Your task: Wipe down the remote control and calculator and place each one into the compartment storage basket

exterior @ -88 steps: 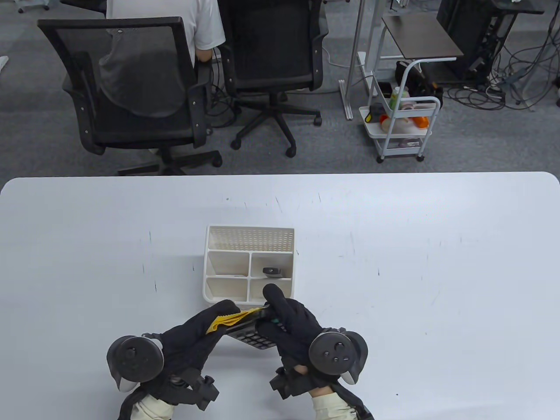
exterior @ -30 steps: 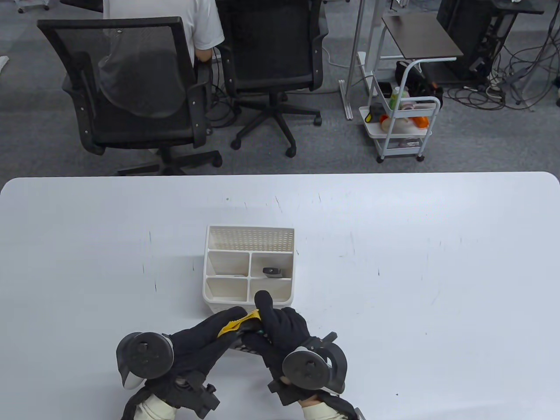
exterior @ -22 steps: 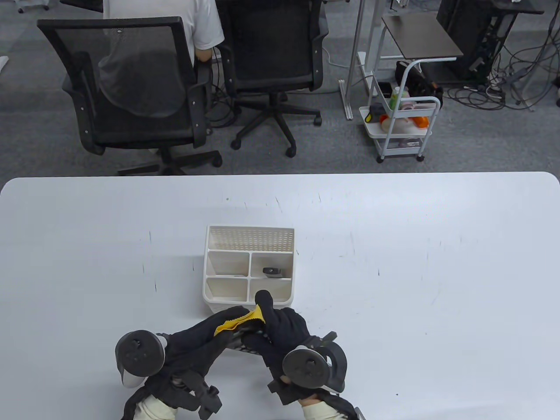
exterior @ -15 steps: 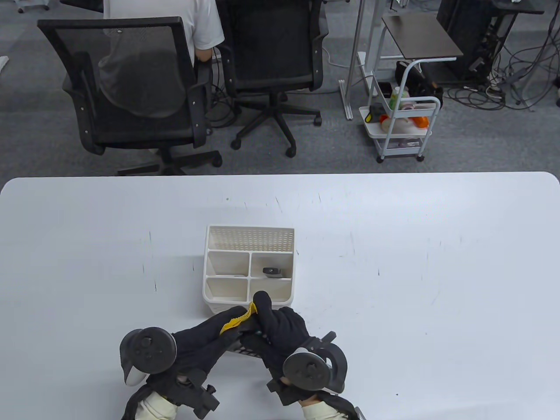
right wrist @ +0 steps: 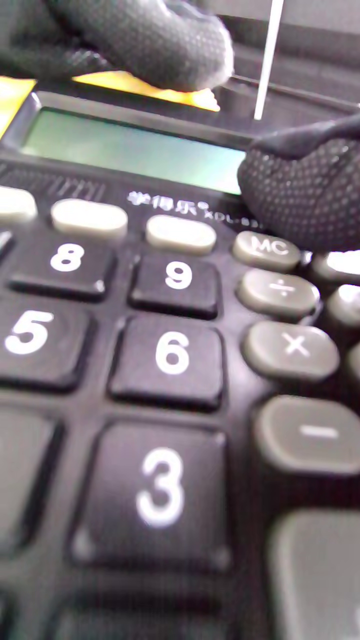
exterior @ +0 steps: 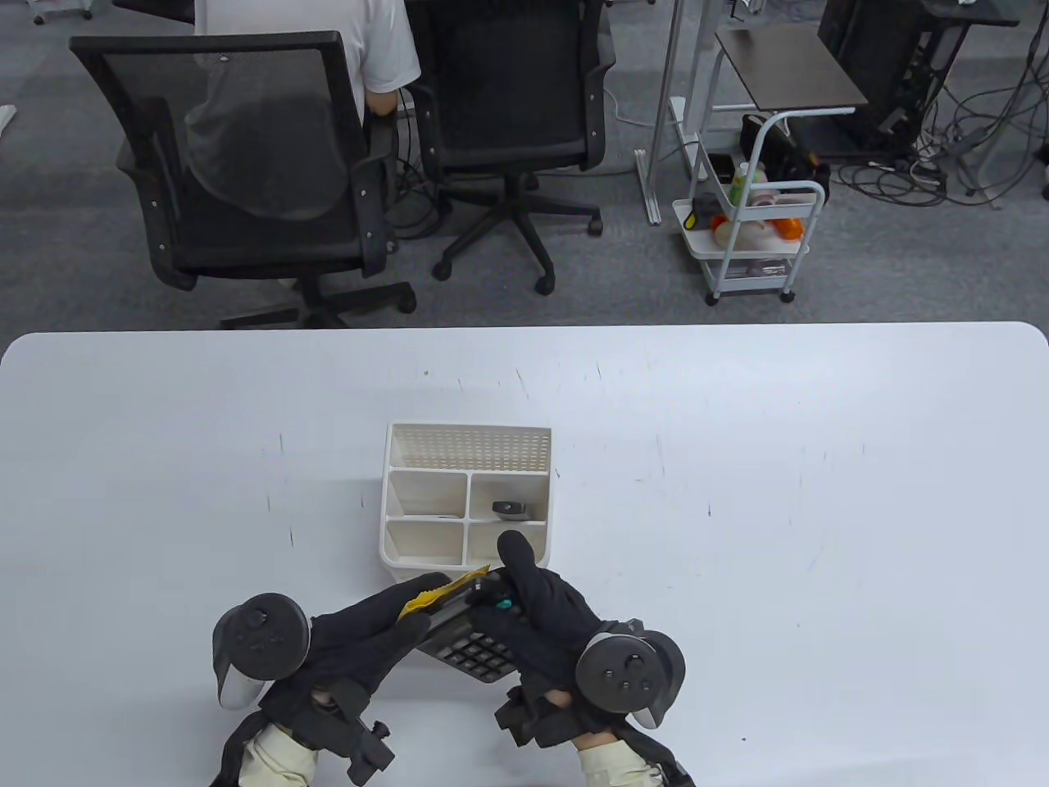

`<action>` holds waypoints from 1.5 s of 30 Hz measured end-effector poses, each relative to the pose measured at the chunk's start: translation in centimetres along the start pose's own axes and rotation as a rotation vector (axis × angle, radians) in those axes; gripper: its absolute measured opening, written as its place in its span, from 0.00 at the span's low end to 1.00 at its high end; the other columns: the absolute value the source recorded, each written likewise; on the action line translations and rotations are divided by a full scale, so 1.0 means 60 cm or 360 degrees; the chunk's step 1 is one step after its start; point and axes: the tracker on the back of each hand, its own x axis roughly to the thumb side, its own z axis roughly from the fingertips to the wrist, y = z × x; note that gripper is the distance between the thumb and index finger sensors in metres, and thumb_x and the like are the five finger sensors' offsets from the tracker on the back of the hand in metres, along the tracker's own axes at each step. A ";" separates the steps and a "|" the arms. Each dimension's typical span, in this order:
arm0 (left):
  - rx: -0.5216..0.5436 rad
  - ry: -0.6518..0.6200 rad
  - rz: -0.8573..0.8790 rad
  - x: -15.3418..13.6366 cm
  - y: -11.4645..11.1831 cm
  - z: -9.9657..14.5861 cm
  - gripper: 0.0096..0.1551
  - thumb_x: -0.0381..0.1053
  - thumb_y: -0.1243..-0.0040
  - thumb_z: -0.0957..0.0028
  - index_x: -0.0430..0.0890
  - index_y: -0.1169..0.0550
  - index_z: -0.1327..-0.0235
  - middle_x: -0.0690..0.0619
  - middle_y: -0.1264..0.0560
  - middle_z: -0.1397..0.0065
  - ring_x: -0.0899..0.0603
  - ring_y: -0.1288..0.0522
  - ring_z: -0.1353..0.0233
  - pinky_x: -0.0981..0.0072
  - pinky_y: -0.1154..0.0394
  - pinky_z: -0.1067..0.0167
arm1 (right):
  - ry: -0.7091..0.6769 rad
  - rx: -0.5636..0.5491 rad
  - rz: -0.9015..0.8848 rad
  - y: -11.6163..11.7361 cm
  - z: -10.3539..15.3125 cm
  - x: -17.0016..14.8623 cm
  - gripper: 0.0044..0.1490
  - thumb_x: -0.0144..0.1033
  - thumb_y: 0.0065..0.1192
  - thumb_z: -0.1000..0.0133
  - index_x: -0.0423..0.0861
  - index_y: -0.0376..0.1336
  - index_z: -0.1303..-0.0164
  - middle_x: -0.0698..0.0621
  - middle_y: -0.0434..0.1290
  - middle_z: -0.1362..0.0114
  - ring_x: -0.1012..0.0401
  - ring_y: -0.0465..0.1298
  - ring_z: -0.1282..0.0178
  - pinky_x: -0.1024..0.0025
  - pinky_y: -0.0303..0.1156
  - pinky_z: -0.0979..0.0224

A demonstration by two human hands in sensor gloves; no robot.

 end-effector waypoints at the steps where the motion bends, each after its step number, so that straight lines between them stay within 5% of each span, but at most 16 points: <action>1: -0.0005 -0.0003 0.0083 -0.002 0.000 0.000 0.34 0.69 0.52 0.42 0.53 0.26 0.27 0.44 0.22 0.26 0.34 0.19 0.31 0.44 0.20 0.38 | 0.0036 -0.0006 -0.0064 -0.001 0.000 -0.004 0.49 0.41 0.70 0.48 0.27 0.58 0.23 0.44 0.80 0.40 0.49 0.83 0.48 0.36 0.67 0.34; 8: -0.0062 -0.0095 0.0370 0.008 -0.019 -0.003 0.43 0.70 0.46 0.45 0.49 0.36 0.21 0.41 0.25 0.25 0.36 0.19 0.31 0.46 0.20 0.38 | 0.0194 -0.0121 -0.0501 -0.004 0.002 -0.020 0.48 0.42 0.67 0.46 0.27 0.57 0.23 0.44 0.78 0.38 0.49 0.82 0.47 0.35 0.66 0.35; 14: 0.0018 -0.0099 0.0268 0.015 -0.020 -0.004 0.37 0.52 0.37 0.44 0.48 0.36 0.23 0.40 0.24 0.27 0.36 0.17 0.34 0.47 0.17 0.41 | 0.0158 -0.0037 -0.0504 -0.002 -0.002 -0.026 0.49 0.42 0.65 0.45 0.27 0.54 0.21 0.43 0.75 0.35 0.47 0.80 0.42 0.32 0.63 0.34; 17: 0.0244 -0.0095 0.0031 0.024 -0.005 0.002 0.34 0.51 0.34 0.48 0.49 0.30 0.27 0.42 0.19 0.32 0.38 0.13 0.39 0.49 0.14 0.46 | 0.0088 -0.0004 -0.0346 -0.004 -0.005 -0.008 0.51 0.38 0.65 0.42 0.31 0.47 0.17 0.39 0.68 0.27 0.41 0.72 0.30 0.29 0.59 0.32; 23: 0.0427 -0.0119 -0.0346 0.052 0.015 0.015 0.32 0.51 0.31 0.51 0.52 0.25 0.31 0.44 0.16 0.35 0.39 0.11 0.42 0.49 0.13 0.49 | -0.0256 -0.0104 0.0243 -0.020 -0.007 0.041 0.50 0.33 0.68 0.44 0.39 0.46 0.15 0.37 0.59 0.18 0.38 0.66 0.25 0.28 0.57 0.31; 27: 0.0481 -0.0142 -0.0476 0.060 0.018 0.017 0.31 0.52 0.30 0.53 0.54 0.23 0.33 0.45 0.14 0.37 0.40 0.10 0.44 0.50 0.13 0.50 | -0.0423 0.0057 0.0843 -0.012 -0.018 0.090 0.39 0.36 0.70 0.45 0.43 0.62 0.22 0.42 0.69 0.23 0.44 0.73 0.31 0.39 0.66 0.33; 30: 0.0535 -0.0122 -0.0424 0.053 0.029 0.021 0.31 0.52 0.27 0.55 0.56 0.22 0.35 0.47 0.14 0.37 0.40 0.10 0.43 0.50 0.13 0.50 | -0.0543 -0.0024 0.1096 -0.004 -0.024 0.114 0.32 0.38 0.72 0.50 0.44 0.72 0.35 0.46 0.80 0.36 0.51 0.81 0.46 0.49 0.73 0.40; 34: 0.0689 -0.0119 -0.0291 0.043 0.052 0.029 0.32 0.58 0.27 0.55 0.56 0.22 0.35 0.50 0.13 0.39 0.44 0.10 0.45 0.53 0.13 0.50 | -0.0507 -0.0069 0.1027 -0.003 -0.034 0.120 0.30 0.39 0.73 0.52 0.44 0.75 0.40 0.47 0.82 0.41 0.53 0.83 0.53 0.53 0.75 0.44; 45: 0.0909 0.0061 -0.0393 0.015 0.091 0.045 0.20 0.48 0.35 0.46 0.57 0.19 0.41 0.53 0.13 0.40 0.43 0.11 0.43 0.52 0.14 0.48 | -0.0547 -0.0200 0.1157 -0.037 -0.103 0.162 0.29 0.39 0.73 0.52 0.44 0.75 0.40 0.47 0.82 0.40 0.53 0.84 0.54 0.54 0.76 0.45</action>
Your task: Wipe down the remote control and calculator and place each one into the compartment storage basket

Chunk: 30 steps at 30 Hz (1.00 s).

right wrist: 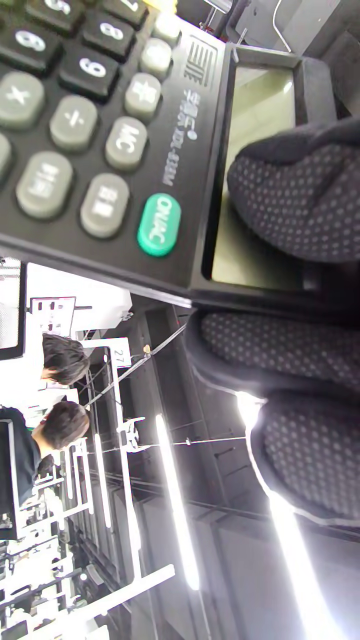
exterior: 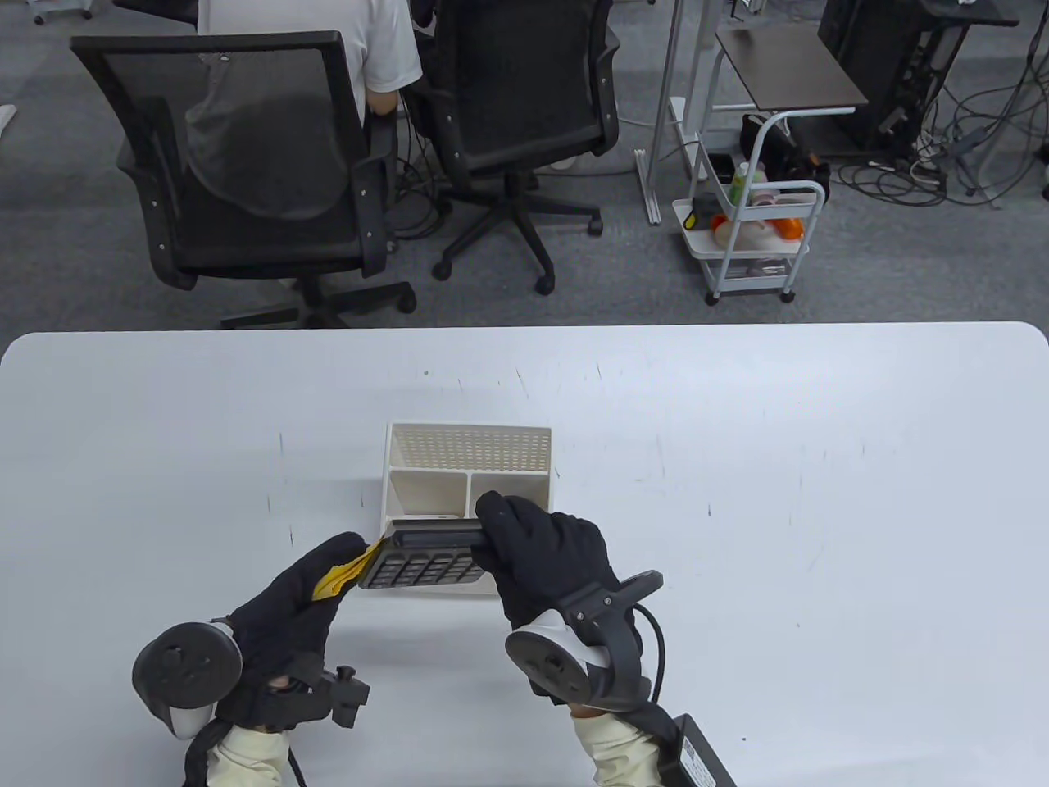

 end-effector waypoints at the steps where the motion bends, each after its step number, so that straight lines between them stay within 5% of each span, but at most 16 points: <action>1: 0.0038 0.0023 -0.0020 -0.002 0.003 0.000 0.19 0.48 0.35 0.46 0.57 0.19 0.41 0.53 0.13 0.40 0.43 0.11 0.43 0.52 0.14 0.49 | -0.0013 -0.0003 0.0017 -0.003 -0.011 0.001 0.29 0.39 0.73 0.52 0.44 0.74 0.40 0.47 0.82 0.40 0.53 0.84 0.53 0.53 0.76 0.44; 7: 0.0071 0.0119 -0.0061 -0.015 0.012 0.002 0.19 0.48 0.35 0.46 0.57 0.19 0.41 0.53 0.13 0.41 0.44 0.11 0.44 0.53 0.14 0.49 | -0.0029 0.0059 0.0162 0.018 -0.061 0.009 0.29 0.39 0.76 0.51 0.44 0.74 0.40 0.45 0.81 0.37 0.51 0.84 0.49 0.51 0.77 0.44; 16: 0.0017 0.0163 -0.0083 -0.023 0.006 0.000 0.19 0.48 0.35 0.45 0.56 0.19 0.41 0.53 0.12 0.42 0.44 0.11 0.45 0.53 0.15 0.49 | 0.0176 0.0330 0.0428 0.128 -0.121 -0.007 0.29 0.38 0.78 0.51 0.45 0.73 0.40 0.46 0.79 0.35 0.49 0.83 0.45 0.49 0.76 0.42; 30: -0.0004 0.0206 -0.0048 -0.024 0.009 0.001 0.19 0.49 0.36 0.45 0.58 0.20 0.40 0.53 0.14 0.40 0.44 0.12 0.43 0.53 0.16 0.48 | 0.0437 0.0704 0.0558 0.245 -0.137 -0.031 0.30 0.37 0.77 0.50 0.43 0.73 0.38 0.44 0.80 0.35 0.49 0.84 0.45 0.49 0.78 0.42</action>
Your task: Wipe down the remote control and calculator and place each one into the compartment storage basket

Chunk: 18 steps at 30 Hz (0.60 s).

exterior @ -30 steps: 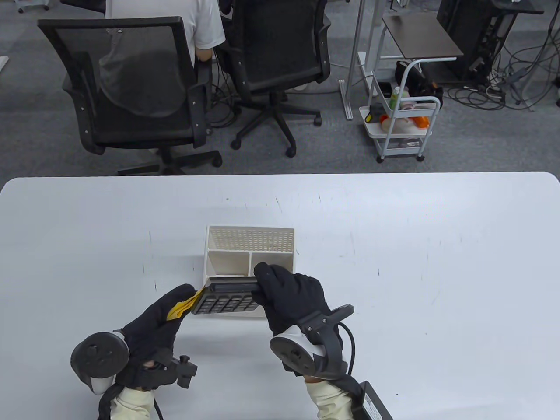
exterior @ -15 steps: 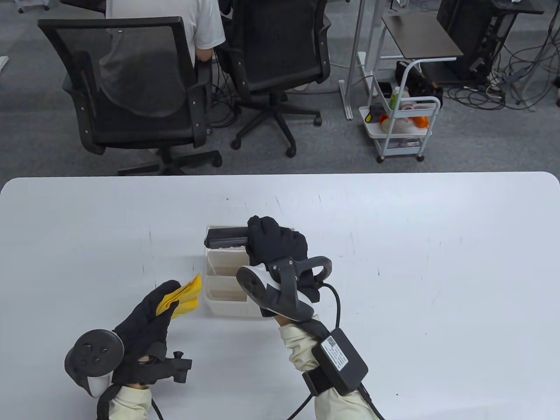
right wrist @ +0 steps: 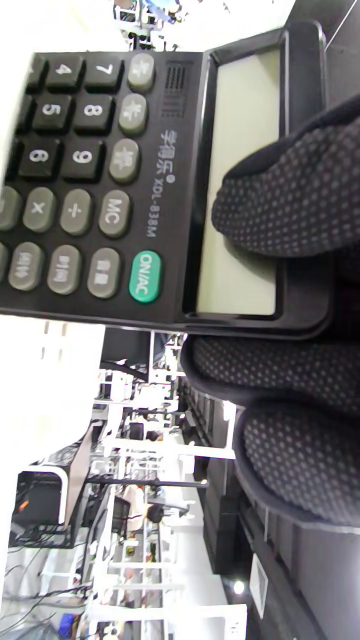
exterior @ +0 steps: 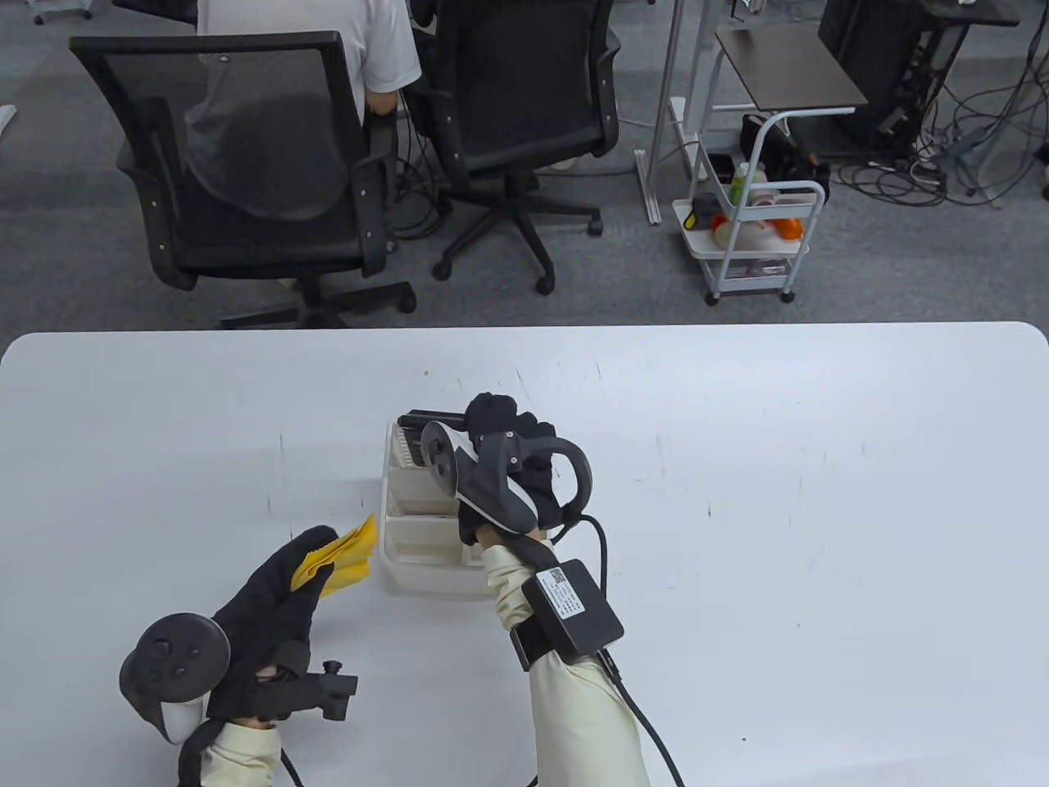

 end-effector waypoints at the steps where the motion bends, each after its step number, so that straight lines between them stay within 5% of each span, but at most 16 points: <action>1: -0.0004 0.0002 0.0000 0.000 0.000 0.000 0.19 0.49 0.36 0.45 0.57 0.19 0.40 0.53 0.14 0.40 0.44 0.12 0.43 0.53 0.16 0.47 | 0.0012 0.0034 0.0005 0.006 -0.002 0.002 0.29 0.37 0.77 0.50 0.43 0.73 0.38 0.44 0.80 0.35 0.49 0.84 0.45 0.49 0.77 0.42; 18: -0.0066 0.0030 0.0003 0.000 -0.009 -0.003 0.19 0.49 0.36 0.45 0.57 0.19 0.40 0.53 0.14 0.40 0.44 0.12 0.43 0.52 0.16 0.47 | 0.0046 0.0327 0.0020 0.063 0.001 0.011 0.31 0.36 0.76 0.49 0.41 0.72 0.35 0.42 0.79 0.33 0.48 0.83 0.42 0.49 0.77 0.40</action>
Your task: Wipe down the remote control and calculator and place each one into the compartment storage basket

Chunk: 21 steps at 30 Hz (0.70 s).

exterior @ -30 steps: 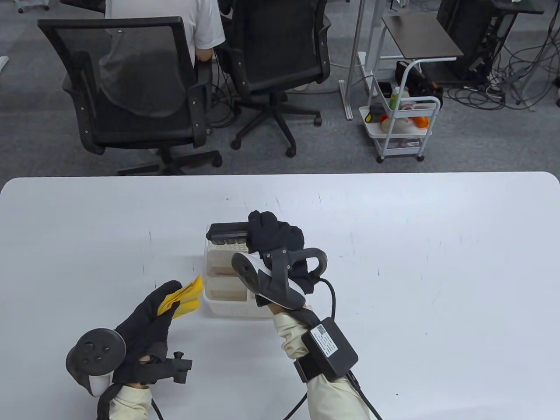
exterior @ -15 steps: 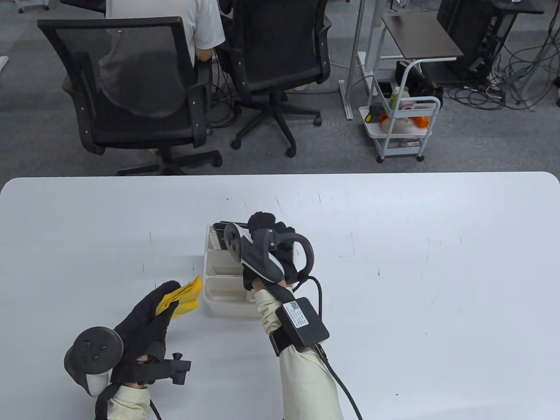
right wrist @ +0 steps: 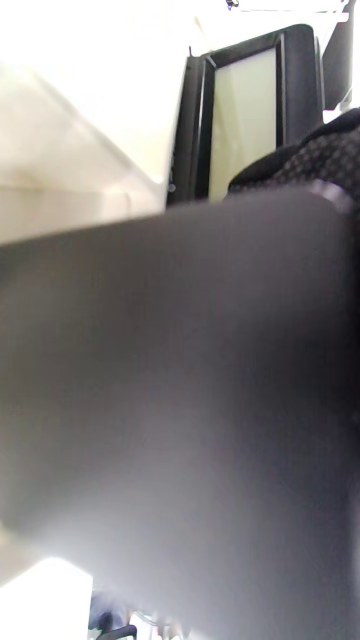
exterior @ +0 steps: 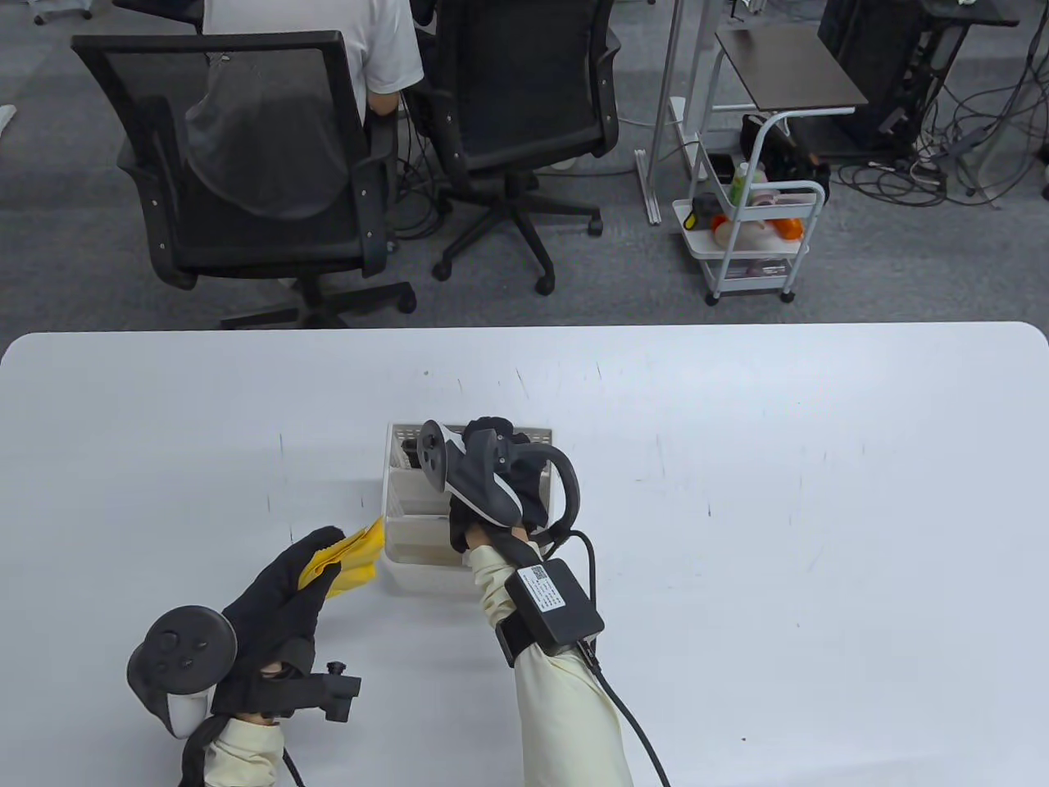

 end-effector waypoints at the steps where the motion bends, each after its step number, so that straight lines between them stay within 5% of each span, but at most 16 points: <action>1: -0.0001 0.0000 0.0001 0.000 0.000 0.000 0.19 0.49 0.36 0.45 0.57 0.19 0.40 0.53 0.14 0.40 0.44 0.12 0.43 0.52 0.16 0.47 | 0.0003 0.0025 -0.0017 0.002 0.000 -0.001 0.31 0.36 0.75 0.48 0.41 0.71 0.34 0.41 0.78 0.32 0.47 0.83 0.41 0.49 0.77 0.40; 10: -0.0030 0.0005 0.0029 0.001 -0.007 -0.002 0.19 0.49 0.36 0.45 0.57 0.20 0.40 0.53 0.14 0.40 0.44 0.12 0.43 0.52 0.16 0.47 | 0.0020 0.0072 -0.0202 -0.004 0.020 -0.021 0.37 0.40 0.68 0.42 0.38 0.64 0.24 0.37 0.71 0.24 0.42 0.76 0.33 0.42 0.69 0.34; 21: -0.0103 0.0025 0.0031 0.000 -0.028 0.002 0.19 0.49 0.36 0.45 0.57 0.20 0.40 0.53 0.14 0.40 0.44 0.13 0.42 0.52 0.16 0.47 | -0.0178 -0.0151 -0.0273 -0.063 0.130 -0.086 0.40 0.45 0.62 0.39 0.37 0.61 0.20 0.35 0.66 0.20 0.39 0.70 0.28 0.36 0.64 0.31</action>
